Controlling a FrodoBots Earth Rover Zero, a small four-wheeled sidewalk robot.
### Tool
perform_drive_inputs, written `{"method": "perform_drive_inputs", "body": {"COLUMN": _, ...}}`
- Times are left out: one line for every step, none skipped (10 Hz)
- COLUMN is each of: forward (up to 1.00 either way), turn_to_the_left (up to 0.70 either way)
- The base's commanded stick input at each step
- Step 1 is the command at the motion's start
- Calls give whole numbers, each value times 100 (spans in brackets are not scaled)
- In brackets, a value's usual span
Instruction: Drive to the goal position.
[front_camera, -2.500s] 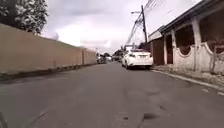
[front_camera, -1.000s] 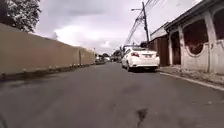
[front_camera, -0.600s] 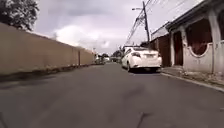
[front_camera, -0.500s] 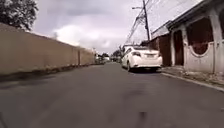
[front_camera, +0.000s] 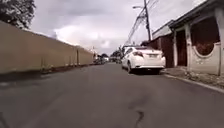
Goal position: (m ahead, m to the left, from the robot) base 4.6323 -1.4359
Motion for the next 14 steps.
{"method": "perform_drive_inputs", "body": {"forward": 70, "turn_to_the_left": 0}}
{"method": "perform_drive_inputs", "body": {"forward": 70, "turn_to_the_left": 0}}
{"method": "perform_drive_inputs", "body": {"forward": 70, "turn_to_the_left": 0}}
{"method": "perform_drive_inputs", "body": {"forward": 70, "turn_to_the_left": 0}}
{"method": "perform_drive_inputs", "body": {"forward": 70, "turn_to_the_left": 0}}
{"method": "perform_drive_inputs", "body": {"forward": 70, "turn_to_the_left": 0}}
{"method": "perform_drive_inputs", "body": {"forward": 70, "turn_to_the_left": 0}}
{"method": "perform_drive_inputs", "body": {"forward": 70, "turn_to_the_left": 0}}
{"method": "perform_drive_inputs", "body": {"forward": 70, "turn_to_the_left": 0}}
{"method": "perform_drive_inputs", "body": {"forward": 70, "turn_to_the_left": 0}}
{"method": "perform_drive_inputs", "body": {"forward": 70, "turn_to_the_left": 0}}
{"method": "perform_drive_inputs", "body": {"forward": 70, "turn_to_the_left": 0}}
{"method": "perform_drive_inputs", "body": {"forward": 70, "turn_to_the_left": 0}}
{"method": "perform_drive_inputs", "body": {"forward": 70, "turn_to_the_left": 0}}
